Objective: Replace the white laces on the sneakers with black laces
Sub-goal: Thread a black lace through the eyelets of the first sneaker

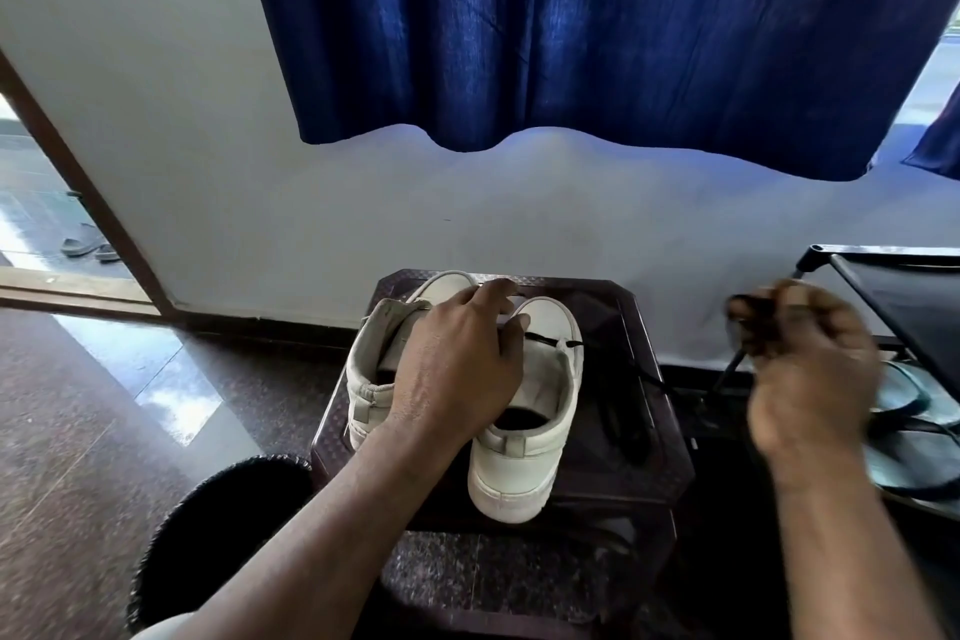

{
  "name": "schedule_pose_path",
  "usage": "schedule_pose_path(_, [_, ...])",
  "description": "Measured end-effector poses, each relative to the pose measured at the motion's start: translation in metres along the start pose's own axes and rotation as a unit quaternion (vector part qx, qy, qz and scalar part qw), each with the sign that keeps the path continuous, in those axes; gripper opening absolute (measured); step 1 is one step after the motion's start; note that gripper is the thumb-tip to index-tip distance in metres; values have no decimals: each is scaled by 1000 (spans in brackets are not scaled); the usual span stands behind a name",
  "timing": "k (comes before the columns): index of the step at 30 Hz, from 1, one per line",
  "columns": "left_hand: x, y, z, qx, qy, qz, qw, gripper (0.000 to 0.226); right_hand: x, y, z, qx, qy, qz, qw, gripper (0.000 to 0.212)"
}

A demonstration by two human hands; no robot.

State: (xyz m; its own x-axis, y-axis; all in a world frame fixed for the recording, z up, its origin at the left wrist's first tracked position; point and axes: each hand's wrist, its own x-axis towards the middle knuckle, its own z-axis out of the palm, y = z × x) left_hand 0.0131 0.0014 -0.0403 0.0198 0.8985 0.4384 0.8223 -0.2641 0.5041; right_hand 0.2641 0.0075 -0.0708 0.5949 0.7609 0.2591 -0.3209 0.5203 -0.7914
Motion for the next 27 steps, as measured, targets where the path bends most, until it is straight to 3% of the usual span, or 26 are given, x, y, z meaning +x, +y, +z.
schedule_pose_path(2, [1, 0, 1, 5, 5, -5, 1000, 27, -5, -2, 26, -81, -57, 37, 994, 15])
schedule_pose_path(5, [-1, 2, 2, -1, -15, -3, 1000, 38, -19, 17, 41, -118, -117, 69, 984, 11])
schedule_pose_path(7, [-5, 4, 2, 6, -26, -6, 1000, 41, -21, 23, 41, -126, -119, 82, 981, 10])
schedule_pose_path(12, [-4, 6, 1, 58, -43, -12, 997, 15, -29, 27, 46, -123, -116, 102, 980, 11])
schedule_pose_path(27, [0, 5, 10, 119, -52, -46, 990, 28, -32, 27, 47, -146, -122, 99, 977, 6])
